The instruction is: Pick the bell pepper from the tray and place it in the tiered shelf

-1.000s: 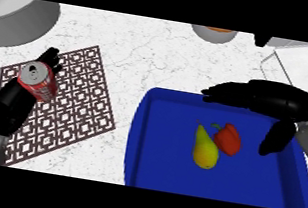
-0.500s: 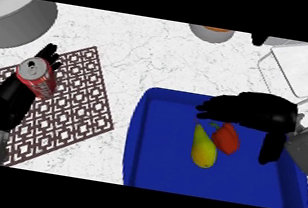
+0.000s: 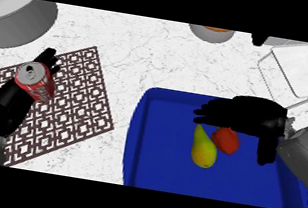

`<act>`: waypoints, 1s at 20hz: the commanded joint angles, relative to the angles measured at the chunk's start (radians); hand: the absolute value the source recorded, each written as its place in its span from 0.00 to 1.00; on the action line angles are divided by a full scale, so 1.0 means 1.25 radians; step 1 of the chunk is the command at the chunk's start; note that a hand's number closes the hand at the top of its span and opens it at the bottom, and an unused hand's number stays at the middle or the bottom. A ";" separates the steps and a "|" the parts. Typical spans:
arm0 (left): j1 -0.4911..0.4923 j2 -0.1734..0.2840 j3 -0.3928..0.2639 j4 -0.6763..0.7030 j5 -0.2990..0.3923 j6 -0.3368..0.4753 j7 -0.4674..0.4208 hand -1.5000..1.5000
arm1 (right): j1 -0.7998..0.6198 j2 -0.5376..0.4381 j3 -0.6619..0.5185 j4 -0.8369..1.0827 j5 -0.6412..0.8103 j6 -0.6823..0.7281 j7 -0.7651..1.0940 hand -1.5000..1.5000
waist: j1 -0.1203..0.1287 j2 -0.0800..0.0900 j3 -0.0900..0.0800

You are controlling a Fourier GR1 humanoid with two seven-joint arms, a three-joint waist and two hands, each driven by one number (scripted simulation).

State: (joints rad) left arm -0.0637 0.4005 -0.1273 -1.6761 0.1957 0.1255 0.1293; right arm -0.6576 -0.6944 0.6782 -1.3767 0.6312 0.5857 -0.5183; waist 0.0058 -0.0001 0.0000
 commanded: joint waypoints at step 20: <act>-0.060 -0.043 0.093 0.034 -0.019 -0.083 0.043 0.50 | -0.006 0.137 -0.026 0.198 0.303 -0.031 -0.072 0.00 | -0.002 0.001 0.000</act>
State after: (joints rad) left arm -0.0679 0.3432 -0.0518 -1.6811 0.1548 0.0479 0.1601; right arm -0.6590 -0.5784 0.6396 -1.1581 0.9614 0.5047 -0.5934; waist 0.0058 -0.0015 -0.0013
